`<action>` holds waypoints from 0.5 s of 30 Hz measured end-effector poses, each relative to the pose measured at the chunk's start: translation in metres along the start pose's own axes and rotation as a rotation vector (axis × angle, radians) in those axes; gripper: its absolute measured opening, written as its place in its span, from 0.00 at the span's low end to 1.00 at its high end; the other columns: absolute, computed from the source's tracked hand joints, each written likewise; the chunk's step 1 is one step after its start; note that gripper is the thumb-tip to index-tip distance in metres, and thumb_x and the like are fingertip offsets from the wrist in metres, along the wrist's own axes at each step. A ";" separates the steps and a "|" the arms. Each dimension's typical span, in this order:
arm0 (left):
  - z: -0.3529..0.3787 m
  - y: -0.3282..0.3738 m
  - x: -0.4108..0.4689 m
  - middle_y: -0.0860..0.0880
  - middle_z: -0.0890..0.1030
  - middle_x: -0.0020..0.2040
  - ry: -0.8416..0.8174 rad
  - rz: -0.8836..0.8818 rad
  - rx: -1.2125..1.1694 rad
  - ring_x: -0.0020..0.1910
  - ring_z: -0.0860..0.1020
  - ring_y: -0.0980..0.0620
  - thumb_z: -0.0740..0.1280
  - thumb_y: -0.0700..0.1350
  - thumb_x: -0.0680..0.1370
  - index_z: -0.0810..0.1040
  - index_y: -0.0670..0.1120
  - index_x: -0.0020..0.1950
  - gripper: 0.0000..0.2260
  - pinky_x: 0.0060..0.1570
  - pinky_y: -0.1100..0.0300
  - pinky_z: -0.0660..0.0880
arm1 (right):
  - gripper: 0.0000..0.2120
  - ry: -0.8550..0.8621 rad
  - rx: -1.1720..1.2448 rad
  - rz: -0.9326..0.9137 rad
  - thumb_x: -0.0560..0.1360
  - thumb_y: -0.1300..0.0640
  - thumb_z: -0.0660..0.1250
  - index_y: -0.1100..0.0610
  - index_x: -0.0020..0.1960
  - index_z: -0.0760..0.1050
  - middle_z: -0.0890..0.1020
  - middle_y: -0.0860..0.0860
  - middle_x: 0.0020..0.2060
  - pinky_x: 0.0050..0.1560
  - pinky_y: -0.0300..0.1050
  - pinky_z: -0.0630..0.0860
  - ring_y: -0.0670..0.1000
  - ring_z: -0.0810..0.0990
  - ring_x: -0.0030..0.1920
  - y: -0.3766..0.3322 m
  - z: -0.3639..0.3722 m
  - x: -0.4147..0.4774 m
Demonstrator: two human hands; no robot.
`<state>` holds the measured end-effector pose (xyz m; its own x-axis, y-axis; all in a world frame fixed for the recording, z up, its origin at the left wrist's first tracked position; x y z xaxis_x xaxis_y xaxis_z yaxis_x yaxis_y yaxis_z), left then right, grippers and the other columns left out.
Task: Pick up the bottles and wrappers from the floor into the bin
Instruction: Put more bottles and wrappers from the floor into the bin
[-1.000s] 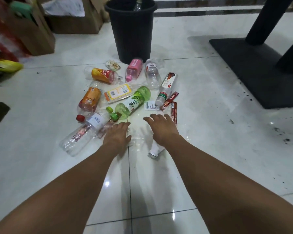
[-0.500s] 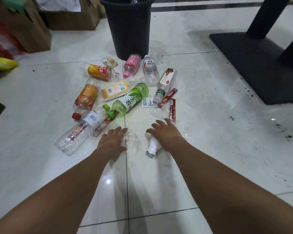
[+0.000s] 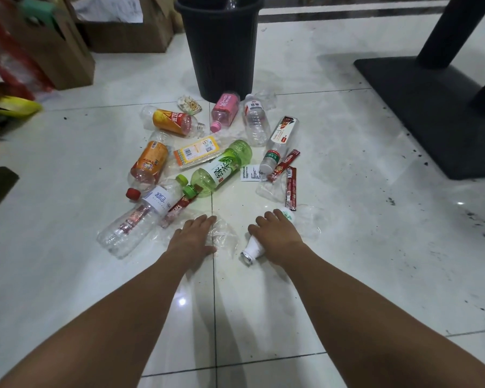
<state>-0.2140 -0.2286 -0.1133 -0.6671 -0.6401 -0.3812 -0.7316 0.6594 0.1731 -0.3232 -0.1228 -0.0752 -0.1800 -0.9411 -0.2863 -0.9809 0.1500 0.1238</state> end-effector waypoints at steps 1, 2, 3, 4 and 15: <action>0.001 0.000 0.000 0.52 0.53 0.78 -0.002 0.000 0.001 0.76 0.54 0.47 0.67 0.52 0.77 0.50 0.55 0.77 0.35 0.71 0.48 0.59 | 0.22 0.011 0.017 0.005 0.74 0.58 0.66 0.56 0.67 0.68 0.72 0.55 0.63 0.72 0.52 0.55 0.57 0.67 0.67 0.001 -0.005 0.000; 0.001 0.000 -0.001 0.52 0.53 0.78 -0.003 0.002 0.000 0.76 0.55 0.47 0.67 0.52 0.77 0.51 0.55 0.77 0.35 0.71 0.48 0.59 | 0.23 0.024 0.034 0.010 0.74 0.57 0.67 0.56 0.67 0.68 0.73 0.55 0.63 0.71 0.52 0.55 0.58 0.67 0.67 0.003 -0.011 0.001; 0.002 -0.001 -0.002 0.52 0.53 0.78 -0.004 0.005 -0.003 0.76 0.55 0.47 0.67 0.51 0.77 0.51 0.55 0.77 0.34 0.71 0.48 0.60 | 0.24 0.037 0.044 0.015 0.73 0.54 0.68 0.55 0.67 0.68 0.73 0.55 0.62 0.71 0.52 0.56 0.58 0.67 0.66 0.005 -0.018 0.002; 0.002 -0.001 -0.003 0.52 0.54 0.78 -0.007 0.006 -0.006 0.75 0.55 0.47 0.67 0.51 0.77 0.52 0.55 0.77 0.34 0.70 0.48 0.60 | 0.27 0.052 0.045 0.018 0.71 0.52 0.70 0.54 0.67 0.67 0.73 0.54 0.62 0.70 0.52 0.57 0.58 0.68 0.66 0.008 -0.028 0.004; 0.004 0.008 -0.014 0.52 0.66 0.60 -0.024 0.059 0.057 0.61 0.66 0.48 0.68 0.35 0.71 0.71 0.52 0.62 0.22 0.52 0.52 0.74 | 0.29 0.209 0.093 0.139 0.69 0.48 0.70 0.55 0.67 0.67 0.74 0.54 0.62 0.67 0.51 0.62 0.59 0.68 0.65 0.044 -0.104 0.002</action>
<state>-0.2103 -0.2127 -0.1105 -0.7051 -0.5901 -0.3932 -0.6812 0.7177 0.1445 -0.3592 -0.1496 0.0288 -0.3039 -0.9502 -0.0694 -0.9521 0.3003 0.0573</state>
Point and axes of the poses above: each hand's wrist, its own x-axis towards the middle knuckle, its own z-axis out of the palm, y = z × x, the point moved 9 cm from there along x, towards the middle knuckle
